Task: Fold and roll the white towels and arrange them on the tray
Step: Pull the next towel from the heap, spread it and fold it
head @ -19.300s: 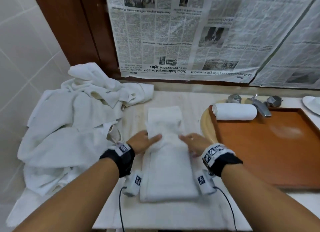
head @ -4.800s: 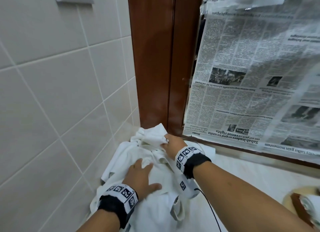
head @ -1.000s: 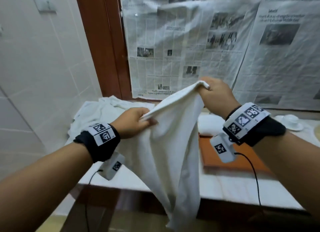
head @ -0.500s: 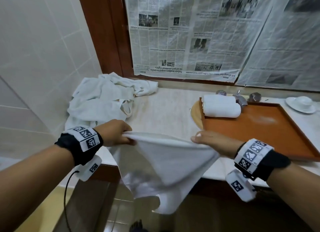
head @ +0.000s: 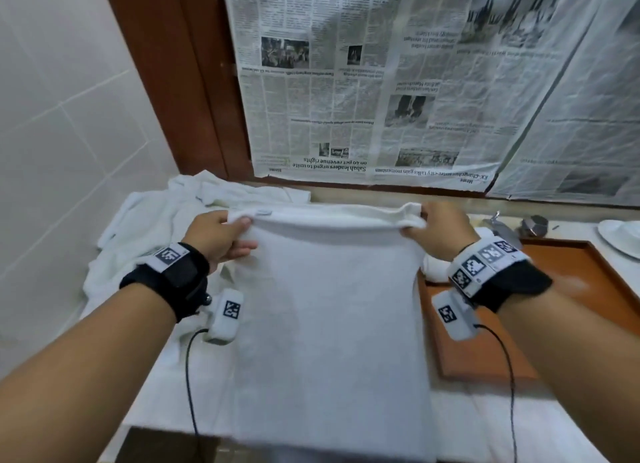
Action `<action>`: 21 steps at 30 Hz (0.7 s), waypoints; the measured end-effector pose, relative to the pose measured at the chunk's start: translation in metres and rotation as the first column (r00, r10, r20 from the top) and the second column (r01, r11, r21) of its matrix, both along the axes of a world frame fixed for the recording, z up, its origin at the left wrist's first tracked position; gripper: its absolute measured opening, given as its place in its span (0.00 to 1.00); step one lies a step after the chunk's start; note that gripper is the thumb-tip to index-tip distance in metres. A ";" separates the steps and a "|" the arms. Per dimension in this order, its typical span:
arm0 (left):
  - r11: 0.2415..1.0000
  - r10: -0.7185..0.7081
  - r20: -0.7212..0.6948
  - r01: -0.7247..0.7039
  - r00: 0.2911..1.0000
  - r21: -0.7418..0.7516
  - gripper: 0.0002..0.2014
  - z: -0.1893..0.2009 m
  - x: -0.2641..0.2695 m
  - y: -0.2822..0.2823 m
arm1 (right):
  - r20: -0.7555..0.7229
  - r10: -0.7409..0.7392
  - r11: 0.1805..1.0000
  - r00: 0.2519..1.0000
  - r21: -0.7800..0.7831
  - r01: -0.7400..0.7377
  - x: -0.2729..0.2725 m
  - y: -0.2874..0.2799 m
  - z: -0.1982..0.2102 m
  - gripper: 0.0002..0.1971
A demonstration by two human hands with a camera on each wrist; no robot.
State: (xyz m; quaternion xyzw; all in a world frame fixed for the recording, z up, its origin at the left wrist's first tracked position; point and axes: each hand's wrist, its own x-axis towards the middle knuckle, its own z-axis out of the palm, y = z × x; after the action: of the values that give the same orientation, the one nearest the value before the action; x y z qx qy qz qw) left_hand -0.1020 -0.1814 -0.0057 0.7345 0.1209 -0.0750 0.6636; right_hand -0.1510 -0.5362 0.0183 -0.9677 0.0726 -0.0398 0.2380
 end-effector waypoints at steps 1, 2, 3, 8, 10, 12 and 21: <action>0.998 0.034 0.005 -0.033 0.999 -0.048 0.04 0.000 0.022 -0.009 | 0.016 -0.063 0.998 0.998 -0.001 0.063 0.020 0.001 0.001 0.06; 0.996 0.063 0.016 -0.062 0.998 -0.072 0.03 -0.003 0.044 -0.017 | 0.024 -0.113 0.994 0.993 -0.008 0.113 0.041 0.002 -0.001 0.06; 0.993 0.094 0.034 -0.091 0.995 -0.080 0.04 -0.007 0.066 -0.025 | 0.036 -0.156 0.988 0.987 -0.016 0.156 0.062 0.002 -0.007 0.06; 0.834 -0.148 0.092 0.074 0.985 0.546 0.45 -0.061 0.142 -0.060 | -0.027 -0.294 0.952 0.956 -0.101 0.290 0.128 0.021 -0.072 0.41; 0.680 -0.343 -0.066 0.297 0.937 0.670 0.58 -0.091 0.141 -0.077 | -0.183 -0.215 0.962 0.959 -0.209 0.175 0.130 0.038 -0.106 0.49; 0.405 -0.494 -0.315 0.535 0.811 0.741 0.57 -0.126 0.130 -0.090 | -0.380 -0.093 0.979 0.920 -0.201 0.016 0.125 0.054 -0.144 0.47; 0.105 -0.565 -0.499 0.658 0.657 0.746 0.42 -0.178 0.145 -0.103 | -0.529 0.132 0.981 0.838 -0.049 -0.185 0.164 0.073 -0.184 0.39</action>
State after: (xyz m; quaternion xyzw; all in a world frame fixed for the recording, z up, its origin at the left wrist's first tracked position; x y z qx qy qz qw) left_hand 0.0434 -0.2847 -0.1835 0.9412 -0.1442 -0.2977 0.0693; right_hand 0.0133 -0.4634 -0.1659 -0.9551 0.0522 0.2415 0.1638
